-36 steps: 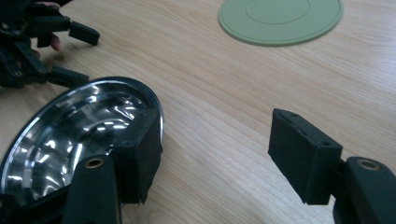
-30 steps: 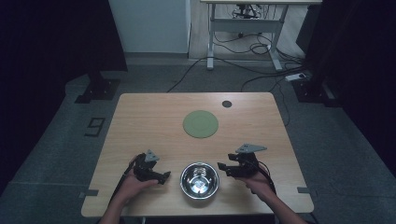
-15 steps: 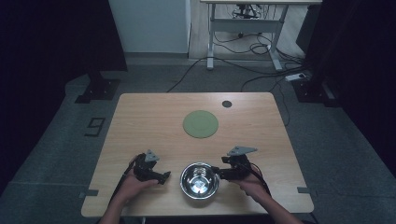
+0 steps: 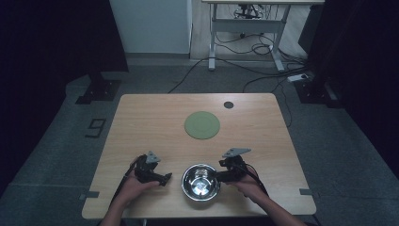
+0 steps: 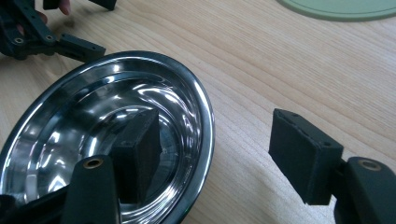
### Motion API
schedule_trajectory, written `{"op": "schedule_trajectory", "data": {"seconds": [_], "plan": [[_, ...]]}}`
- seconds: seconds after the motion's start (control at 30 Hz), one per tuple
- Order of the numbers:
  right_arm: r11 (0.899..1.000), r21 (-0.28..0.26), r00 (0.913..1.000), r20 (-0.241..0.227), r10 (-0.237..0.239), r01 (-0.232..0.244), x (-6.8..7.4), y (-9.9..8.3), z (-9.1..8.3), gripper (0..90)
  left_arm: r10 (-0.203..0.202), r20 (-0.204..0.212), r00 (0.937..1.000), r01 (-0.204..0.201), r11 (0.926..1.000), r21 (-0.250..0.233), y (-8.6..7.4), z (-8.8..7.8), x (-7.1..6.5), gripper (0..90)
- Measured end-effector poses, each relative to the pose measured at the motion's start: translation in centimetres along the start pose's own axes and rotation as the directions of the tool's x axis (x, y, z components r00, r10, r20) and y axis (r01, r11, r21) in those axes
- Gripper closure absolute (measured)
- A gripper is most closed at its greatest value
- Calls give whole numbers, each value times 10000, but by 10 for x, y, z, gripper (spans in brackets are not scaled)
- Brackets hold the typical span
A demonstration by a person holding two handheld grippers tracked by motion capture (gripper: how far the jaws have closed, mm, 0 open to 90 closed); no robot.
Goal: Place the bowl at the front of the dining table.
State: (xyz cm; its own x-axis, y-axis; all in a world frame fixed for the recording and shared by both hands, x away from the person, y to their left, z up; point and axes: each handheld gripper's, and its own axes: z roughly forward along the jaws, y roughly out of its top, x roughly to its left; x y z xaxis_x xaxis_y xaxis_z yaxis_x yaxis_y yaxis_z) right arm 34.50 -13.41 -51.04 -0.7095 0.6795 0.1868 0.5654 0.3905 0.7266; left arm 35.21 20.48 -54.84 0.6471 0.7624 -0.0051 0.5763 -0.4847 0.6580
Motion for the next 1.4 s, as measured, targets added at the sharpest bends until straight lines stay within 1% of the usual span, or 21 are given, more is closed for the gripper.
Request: {"op": "schedule_trajectory", "data": {"seconds": [0.07, 0.1, 0.13, 0.2, 0.27, 0.47, 0.77, 0.87, 0.9, 1.03, 1.1, 1.13, 1.2, 1.23, 1.27, 1.3, 1.4], "plan": [[10000, 32, 10000, 13, 1, -1, 0, 1, 1, 339, 1, -1, 10000, -1, 10000, 1, 0, 0, 0, 0], [9998, 118, 9999, -35, 140, -139, -1, 3, 4, 339, -3, 0, 10000, 3, 10000, -2, 0, 0, 0, 0], [9998, 118, 9999, -35, 140, -139, -1, 3, 4, 339, 2, 0, 10000, -2, 10000, -1, 0, 0, 0, 0], [9996, 297, 10000, 14, 37, -37, 0, 6, 8, 339, 1, 0, 10000, -1, 10000, -1, 0, 0, 0, 0], [9995, 311, 10000, 32, 33, -34, 1, 7, 9, 339, -1, 1, 10000, 1, 10000, -1, 0, 0, 0, 0], [9976, 693, 9998, 168, -82, 70, 0, 7, 18, 339, -1, 6, 10000, 1, 10000, -3, 0, 0, 0, 0], [9946, 1020, 9997, 143, -178, 162, -1, 8, 29, 354, 0, 0, 10000, 0, 10000, -1, 0, 0, 0, 0], [9927, 1191, 9998, 57, -174, 166, 0, 11, 33, 393, -1, 2, 10000, 1, 10000, -2, 0, 0, 0, 0], [9927, 1191, 9998, 57, -174, 166, 0, 11, 33, 393, 0, 1, 10000, 0, 10000, 0, 0, 0, 0, 0], [9895, 1410, 9995, 34, -328, 320, 2, 12, 39, 446, 1, 7, 10000, -1, 10000, -3, 0, 0, 0, 0], [9894, 1449, 9999, -64, -119, 127, 2, 12, 39, 484, 0, 7, 10000, 0, 10000, -3, 0, 0, 0, 0], [9894, 1449, 9999, -64, -119, 127, 2, 12, 39, 484, 2, 2, 10000, -2, 10000, -2, 0, 0, 0, 0], [9897, 1425, 9998, -81, -153, 163, 2, 12, 40, 525, 1, 1, 10000, -1, 10000, 0, 0, 0, 0, 0], [9887, 1490, 9996, -259, -132, 169, 2, 13, 40, 578, 2, -1, 10000, -2, 10000, 0, 0, 0, 0, 0], [9887, 1490, 9996, -259, -132, 169, 2, 13, 40, 578, 2, -1, 10000, -2, 10000, -1, 0, 0, 0, 0], [9880, 1536, 9994, -324, -106, 155, 2, 13, 40, 601, 1, 0, 10000, -1, 10000, -1, 0, 0, 0, 0], [9862, 1655, 9981, -599, 160, -59, 2, 13, 41, 675, 3, -2, 10000, -3, 10000, 1, 0, 0, 0, 0]]}}
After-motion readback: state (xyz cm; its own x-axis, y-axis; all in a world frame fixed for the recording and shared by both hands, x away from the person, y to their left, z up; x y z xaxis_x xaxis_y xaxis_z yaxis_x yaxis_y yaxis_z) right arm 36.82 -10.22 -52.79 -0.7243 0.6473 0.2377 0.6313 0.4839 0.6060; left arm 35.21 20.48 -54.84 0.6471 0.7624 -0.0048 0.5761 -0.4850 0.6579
